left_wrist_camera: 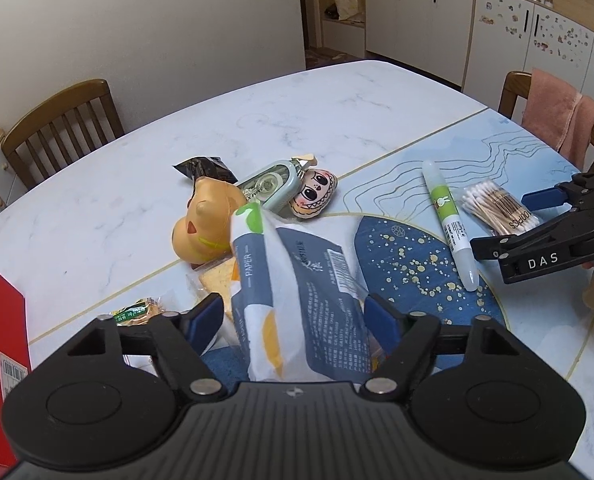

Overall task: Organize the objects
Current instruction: 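Grasp the cotton swab bag with the right tool while the left tool grasps the tissue pack, then carry both items into the red box and open both tools to release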

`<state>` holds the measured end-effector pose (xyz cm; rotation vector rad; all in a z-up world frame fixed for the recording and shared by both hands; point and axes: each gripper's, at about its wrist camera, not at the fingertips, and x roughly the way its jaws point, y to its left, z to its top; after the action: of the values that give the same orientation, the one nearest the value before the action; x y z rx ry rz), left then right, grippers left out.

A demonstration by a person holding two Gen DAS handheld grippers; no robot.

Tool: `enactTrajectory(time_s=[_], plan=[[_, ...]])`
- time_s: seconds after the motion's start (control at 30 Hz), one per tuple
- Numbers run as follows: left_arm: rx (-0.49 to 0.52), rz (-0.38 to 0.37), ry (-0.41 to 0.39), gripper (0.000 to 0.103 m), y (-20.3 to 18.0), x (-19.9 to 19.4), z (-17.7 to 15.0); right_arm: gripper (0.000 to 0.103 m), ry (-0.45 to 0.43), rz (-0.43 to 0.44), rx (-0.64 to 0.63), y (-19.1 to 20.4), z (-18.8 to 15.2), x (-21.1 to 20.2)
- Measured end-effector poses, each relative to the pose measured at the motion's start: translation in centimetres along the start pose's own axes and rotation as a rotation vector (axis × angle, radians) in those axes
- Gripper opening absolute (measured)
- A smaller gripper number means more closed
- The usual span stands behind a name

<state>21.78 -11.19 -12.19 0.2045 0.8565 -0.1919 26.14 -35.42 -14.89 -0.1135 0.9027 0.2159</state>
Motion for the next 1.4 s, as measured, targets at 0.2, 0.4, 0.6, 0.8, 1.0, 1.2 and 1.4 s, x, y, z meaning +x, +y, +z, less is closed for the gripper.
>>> enactTrajectory(time_s=[0.2,0.4,0.6,0.8,1.0,1.2,1.4], plan=[[-0.013,-0.006,-0.004,0.06,0.2,-0.3,0.0,0.091,-0.003,0.013,0.005,0.0,0.0,-0.1],[-0.013,-0.002,-0.012,0.053,0.2,-0.7,0.1,0.054,-0.01,0.009,0.022,0.1,0.5,-0.6],[-0.018,-0.008,-0.022,0.045,0.4,-1.3,0.1,0.038,-0.009,-0.001,0.041,-0.1,0.3,-1.2],[-0.054,-0.027,-0.038,0.032,1.1,-2.3,0.1,0.035,-0.03,-0.012,0.056,0.2,0.5,-3.3],[-0.077,-0.051,-0.059,0.02,2.0,-3.6,-0.2,0.035,-0.067,0.011,0.031,2.0,1.8,-6.9],[-0.111,-0.081,-0.082,0.007,3.2,-5.0,-0.9,0.035,-0.09,0.053,-0.023,5.0,3.2,-9.9],[-0.145,-0.099,-0.117,0.003,4.8,-7.3,-1.8,0.035,-0.105,0.111,-0.078,8.6,4.6,-12.3]])
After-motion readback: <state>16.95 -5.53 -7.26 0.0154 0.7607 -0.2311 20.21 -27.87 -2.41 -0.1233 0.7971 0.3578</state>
